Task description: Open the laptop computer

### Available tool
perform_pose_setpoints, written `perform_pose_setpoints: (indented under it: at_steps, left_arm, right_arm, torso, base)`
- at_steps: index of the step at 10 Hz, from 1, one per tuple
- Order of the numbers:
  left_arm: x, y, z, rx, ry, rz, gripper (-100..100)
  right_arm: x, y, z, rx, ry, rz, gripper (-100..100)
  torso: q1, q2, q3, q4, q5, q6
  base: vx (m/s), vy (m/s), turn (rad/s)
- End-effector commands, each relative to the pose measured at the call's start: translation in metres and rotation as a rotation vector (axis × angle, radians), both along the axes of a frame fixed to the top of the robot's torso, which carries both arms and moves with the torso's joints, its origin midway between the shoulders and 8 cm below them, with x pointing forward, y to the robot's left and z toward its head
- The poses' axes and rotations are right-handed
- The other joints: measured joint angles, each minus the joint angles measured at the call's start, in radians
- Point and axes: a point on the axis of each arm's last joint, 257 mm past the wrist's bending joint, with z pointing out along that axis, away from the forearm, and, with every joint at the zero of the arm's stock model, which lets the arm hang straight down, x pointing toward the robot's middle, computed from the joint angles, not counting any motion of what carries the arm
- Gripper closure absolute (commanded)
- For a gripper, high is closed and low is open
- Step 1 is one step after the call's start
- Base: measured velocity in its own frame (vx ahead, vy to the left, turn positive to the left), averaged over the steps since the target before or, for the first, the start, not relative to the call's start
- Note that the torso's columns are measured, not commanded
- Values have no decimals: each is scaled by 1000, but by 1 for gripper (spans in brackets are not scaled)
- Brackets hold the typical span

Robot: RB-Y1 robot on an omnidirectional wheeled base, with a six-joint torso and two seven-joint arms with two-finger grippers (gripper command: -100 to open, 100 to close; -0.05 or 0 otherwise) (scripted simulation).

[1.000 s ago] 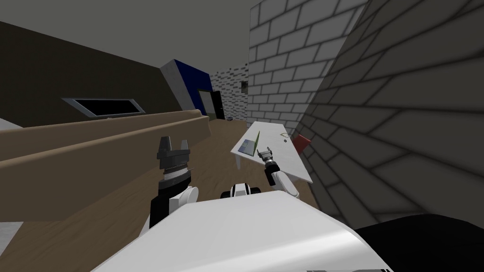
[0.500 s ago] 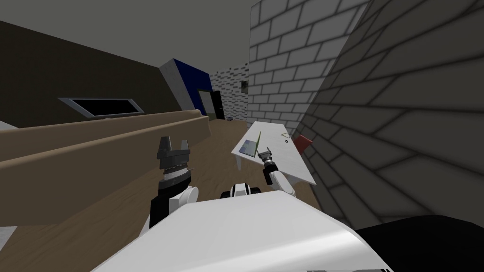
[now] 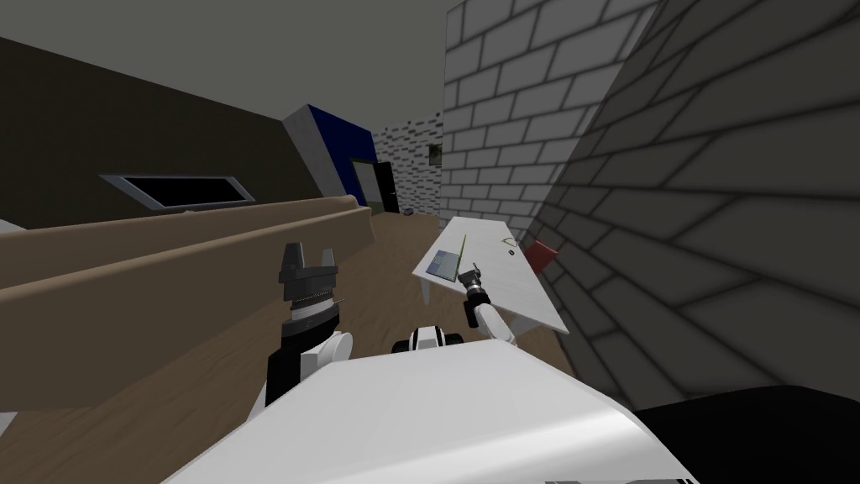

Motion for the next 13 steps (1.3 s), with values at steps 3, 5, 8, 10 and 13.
perform_pose_setpoints:
  at_steps: [3,5,8,10,13]
  left_arm:
    - [0,0,0,0,0,0,0]
    - [0,0,0,0,0,0,0]
    - [0,0,0,0,0,0,0]
    - [0,0,0,0,0,0,0]
    - [0,0,0,0,0,0,0]
  right_arm:
    - [7,0,-9,-179,13,-35,-100]
    - [10,0,-11,-261,13,-47,-100]
    - [13,-1,-11,-362,8,-60,-100]
    - [14,-2,-9,-420,2,-67,-100]
    - [17,-4,-6,-401,2,-63,-100]
  torso:
    - [0,2,1,1,0,0]
    - [0,1,1,0,0,0]
    - [1,1,1,0,0,0]
    - [0,2,1,1,0,0]
    - [-1,-1,-1,0,0,0]
  base:
    - [44,24,-4]
    - [50,22,-8]
    - [44,34,-12]
    - [32,25,-13]
    - [44,7,-31]
